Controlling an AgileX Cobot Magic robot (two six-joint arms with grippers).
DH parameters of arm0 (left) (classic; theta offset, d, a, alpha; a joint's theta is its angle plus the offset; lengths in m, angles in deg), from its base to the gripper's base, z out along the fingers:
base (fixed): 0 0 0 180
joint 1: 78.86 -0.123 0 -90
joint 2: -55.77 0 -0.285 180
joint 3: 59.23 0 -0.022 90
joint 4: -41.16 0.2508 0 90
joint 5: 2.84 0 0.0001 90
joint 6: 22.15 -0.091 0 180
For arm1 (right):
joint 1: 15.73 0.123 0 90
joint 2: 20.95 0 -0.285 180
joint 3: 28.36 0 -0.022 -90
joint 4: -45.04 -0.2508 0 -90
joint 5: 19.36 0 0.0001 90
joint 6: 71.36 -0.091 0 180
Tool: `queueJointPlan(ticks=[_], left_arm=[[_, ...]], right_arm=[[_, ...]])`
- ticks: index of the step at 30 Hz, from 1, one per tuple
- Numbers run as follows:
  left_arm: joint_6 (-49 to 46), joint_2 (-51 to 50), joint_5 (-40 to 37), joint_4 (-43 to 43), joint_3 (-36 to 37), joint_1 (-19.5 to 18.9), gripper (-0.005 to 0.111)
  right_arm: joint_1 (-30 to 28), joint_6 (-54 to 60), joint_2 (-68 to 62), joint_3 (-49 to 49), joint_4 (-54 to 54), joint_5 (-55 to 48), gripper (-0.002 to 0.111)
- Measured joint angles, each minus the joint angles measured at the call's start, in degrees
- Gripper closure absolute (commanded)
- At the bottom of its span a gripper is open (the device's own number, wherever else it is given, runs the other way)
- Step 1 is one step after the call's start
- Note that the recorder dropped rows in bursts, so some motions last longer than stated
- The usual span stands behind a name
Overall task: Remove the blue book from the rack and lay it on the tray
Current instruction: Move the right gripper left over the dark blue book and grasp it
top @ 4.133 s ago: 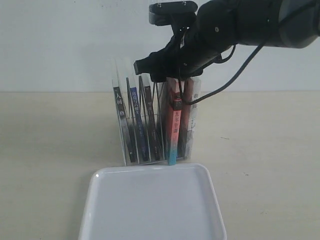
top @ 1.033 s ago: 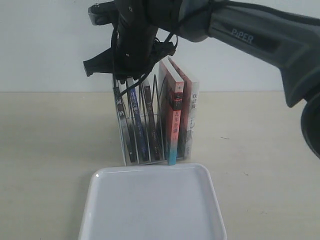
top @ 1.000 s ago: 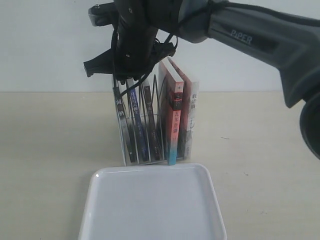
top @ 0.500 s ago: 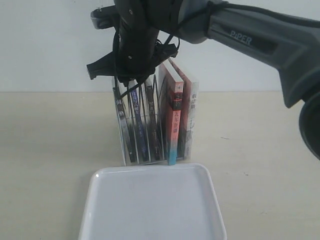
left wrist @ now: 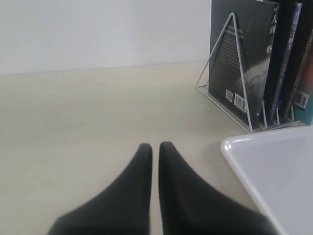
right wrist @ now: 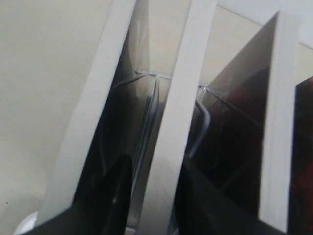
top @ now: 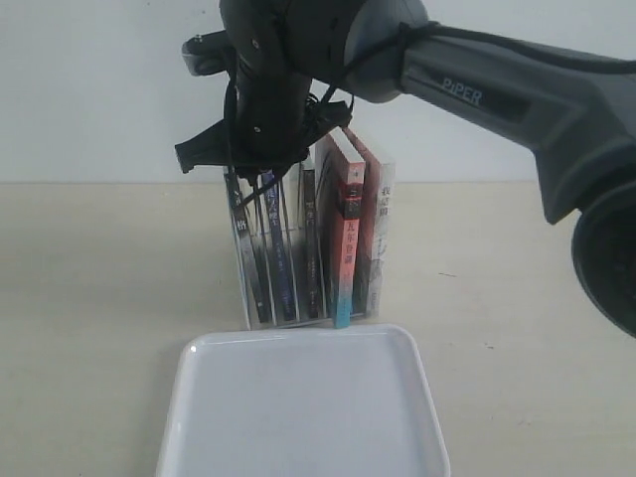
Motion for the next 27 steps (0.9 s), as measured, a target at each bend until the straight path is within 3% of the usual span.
queueJointPlan(ticks=[12, 19, 27], left_arm=[[0.0, 0.0, 0.0, 0.0, 0.0, 0.0, 0.103], [0.0, 0.0, 0.0, 0.0, 0.0, 0.0, 0.103], [0.0, 0.0, 0.0, 0.0, 0.0, 0.0, 0.103]], right_arm=[[0.0, 0.0, -0.21, 0.0, 0.37, -0.09, 0.08], [0.0, -0.19, -0.21, 0.0, 0.83, -1.08, 0.108], [0.0, -0.42, -0.21, 0.0, 0.83, -1.08, 0.108]])
